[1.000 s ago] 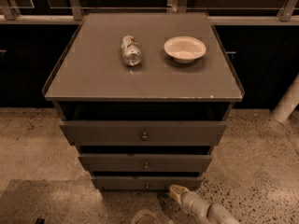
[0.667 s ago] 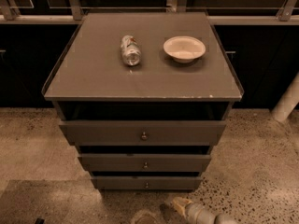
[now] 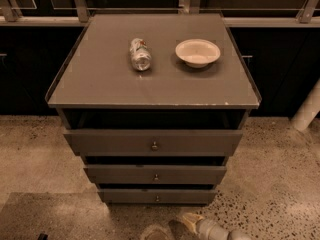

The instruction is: Close bottom drawer

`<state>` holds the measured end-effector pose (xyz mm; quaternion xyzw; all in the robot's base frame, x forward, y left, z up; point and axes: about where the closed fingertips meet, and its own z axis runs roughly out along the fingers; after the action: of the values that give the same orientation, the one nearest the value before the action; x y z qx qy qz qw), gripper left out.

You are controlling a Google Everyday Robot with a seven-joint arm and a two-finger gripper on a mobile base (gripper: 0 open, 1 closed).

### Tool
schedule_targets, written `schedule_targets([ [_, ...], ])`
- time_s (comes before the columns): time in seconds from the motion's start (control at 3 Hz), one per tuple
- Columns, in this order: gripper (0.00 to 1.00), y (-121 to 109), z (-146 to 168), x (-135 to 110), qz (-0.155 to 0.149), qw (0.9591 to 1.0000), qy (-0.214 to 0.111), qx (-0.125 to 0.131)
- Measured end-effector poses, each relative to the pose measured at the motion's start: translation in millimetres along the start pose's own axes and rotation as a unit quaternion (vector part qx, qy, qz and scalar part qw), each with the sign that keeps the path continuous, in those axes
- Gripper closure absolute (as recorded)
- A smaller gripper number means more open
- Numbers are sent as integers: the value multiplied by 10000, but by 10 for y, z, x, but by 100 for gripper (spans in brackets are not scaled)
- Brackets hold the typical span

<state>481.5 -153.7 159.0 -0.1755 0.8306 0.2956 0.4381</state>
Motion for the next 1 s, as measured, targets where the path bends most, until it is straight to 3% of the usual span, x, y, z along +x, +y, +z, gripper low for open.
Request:
schedule_targets([
  [0.67,11,1,0,0,0,10000,0,0],
  [1.0,0,1,1,0,0,10000,0,-1],
])
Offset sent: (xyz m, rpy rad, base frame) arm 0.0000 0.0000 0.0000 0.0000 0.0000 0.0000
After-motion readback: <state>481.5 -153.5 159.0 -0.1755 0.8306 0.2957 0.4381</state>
